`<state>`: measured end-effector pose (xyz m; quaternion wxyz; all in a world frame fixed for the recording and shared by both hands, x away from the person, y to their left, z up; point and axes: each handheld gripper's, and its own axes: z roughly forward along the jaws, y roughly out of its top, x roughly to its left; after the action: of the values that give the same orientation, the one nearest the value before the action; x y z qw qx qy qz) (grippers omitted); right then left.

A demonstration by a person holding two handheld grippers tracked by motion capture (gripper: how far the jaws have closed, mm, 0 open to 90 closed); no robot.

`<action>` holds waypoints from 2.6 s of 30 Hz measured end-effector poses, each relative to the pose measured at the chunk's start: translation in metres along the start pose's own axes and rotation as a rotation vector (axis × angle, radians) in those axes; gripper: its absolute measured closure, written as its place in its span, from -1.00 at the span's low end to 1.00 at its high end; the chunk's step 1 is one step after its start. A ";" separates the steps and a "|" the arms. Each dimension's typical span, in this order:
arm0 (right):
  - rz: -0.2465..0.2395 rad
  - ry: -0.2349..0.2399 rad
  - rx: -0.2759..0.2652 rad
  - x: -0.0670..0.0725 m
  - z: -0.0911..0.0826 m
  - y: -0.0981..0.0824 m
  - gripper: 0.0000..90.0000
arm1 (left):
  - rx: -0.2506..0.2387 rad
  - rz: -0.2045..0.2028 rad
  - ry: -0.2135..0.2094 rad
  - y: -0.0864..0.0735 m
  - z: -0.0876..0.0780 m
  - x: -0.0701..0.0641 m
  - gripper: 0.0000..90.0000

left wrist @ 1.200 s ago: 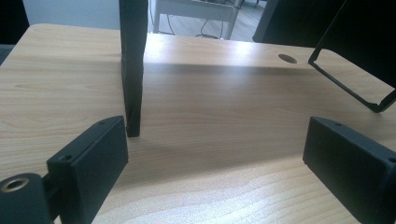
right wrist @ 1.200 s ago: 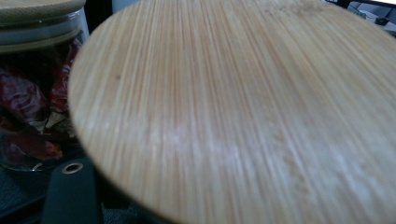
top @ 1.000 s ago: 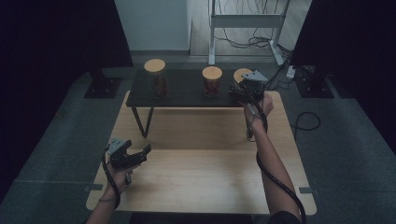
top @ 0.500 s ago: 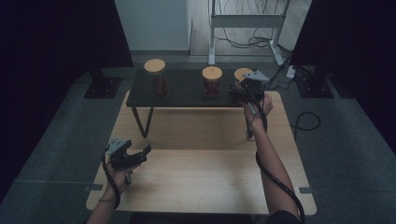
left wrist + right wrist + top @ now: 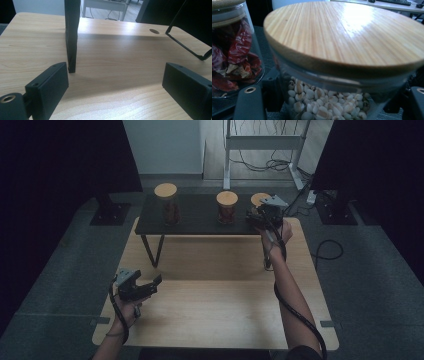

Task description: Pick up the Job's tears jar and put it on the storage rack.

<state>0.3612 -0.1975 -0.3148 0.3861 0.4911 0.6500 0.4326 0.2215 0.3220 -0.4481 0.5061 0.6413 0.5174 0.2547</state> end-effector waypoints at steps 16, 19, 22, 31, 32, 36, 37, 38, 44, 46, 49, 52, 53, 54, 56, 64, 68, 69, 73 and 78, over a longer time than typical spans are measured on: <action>-0.011 -0.018 -0.023 0.008 -0.006 -0.002 -0.81 | -0.002 0.002 -0.001 0.000 0.000 -0.001 -0.86; -0.006 -0.025 -0.026 0.009 -0.007 -0.001 -0.84 | -0.002 0.004 -0.001 0.000 -0.001 -0.001 -0.86; -0.002 -0.027 -0.029 0.010 -0.008 -0.001 -0.84 | -0.004 0.002 -0.001 0.000 -0.001 -0.001 -0.86; 0.011 -0.039 -0.031 0.014 -0.013 -0.004 -0.92 | -0.008 0.006 0.002 0.000 -0.003 -0.003 -0.86; 0.014 -0.040 -0.032 0.014 -0.014 -0.004 -0.93 | -0.009 0.006 0.002 0.000 -0.004 -0.004 -0.86; 0.019 -0.039 -0.031 0.015 -0.019 -0.008 -0.95 | -0.013 0.010 0.003 0.000 -0.005 -0.006 -0.86; 0.019 -0.039 -0.032 0.015 -0.020 -0.009 -0.96 | -0.013 0.012 0.004 0.000 -0.006 -0.007 -0.86; 0.021 -0.039 -0.032 0.015 -0.021 -0.010 -0.96 | -0.014 0.012 0.003 0.000 -0.006 -0.007 -0.86; 0.032 -0.038 -0.031 0.013 -0.030 -0.015 -0.96 | -0.016 0.019 0.000 0.000 -0.007 -0.011 -0.86; 0.032 -0.038 -0.033 0.013 -0.033 -0.016 -0.96 | -0.018 0.021 -0.001 0.000 -0.008 -0.011 -0.86; 0.036 -0.037 -0.036 0.012 -0.039 -0.018 -0.96 | -0.019 0.021 -0.001 -0.001 -0.008 -0.012 -0.86; 0.037 -0.035 -0.036 0.012 -0.043 -0.020 -0.96 | -0.020 0.024 -0.003 -0.001 -0.010 -0.013 -0.86; 0.037 -0.034 -0.035 0.012 -0.044 -0.021 -0.96 | -0.021 0.025 -0.004 -0.001 -0.010 -0.014 -0.86; 0.038 -0.033 -0.035 0.012 -0.046 -0.022 -0.96 | -0.022 0.027 -0.004 -0.001 -0.010 -0.014 -0.86; 0.041 -0.032 -0.035 0.012 -0.048 -0.024 -0.96 | -0.024 0.030 -0.006 -0.001 -0.011 -0.015 -0.86; 0.061 -0.025 -0.040 0.012 -0.057 -0.038 -0.94 | -0.020 0.031 -0.009 -0.001 -0.011 -0.016 -0.86; 0.072 -0.017 -0.042 0.012 -0.062 -0.046 -0.95 | -0.019 0.033 -0.010 -0.001 -0.010 -0.016 -0.86; 0.076 -0.016 -0.042 0.012 -0.064 -0.049 -0.95 | -0.017 0.034 -0.010 -0.001 -0.010 -0.016 -0.86; 0.085 -0.013 -0.047 0.012 -0.071 -0.058 -0.95 | -0.015 0.034 -0.011 -0.001 -0.010 -0.017 -0.86; 0.095 -0.004 -0.055 0.014 -0.081 -0.073 -0.95 | -0.012 0.034 -0.012 -0.002 -0.009 -0.017 -0.86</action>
<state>0.2611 -0.2092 -0.3576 0.3797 0.5114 0.6130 0.4674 0.2078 0.3097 -0.4432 0.5085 0.6484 0.5021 0.2623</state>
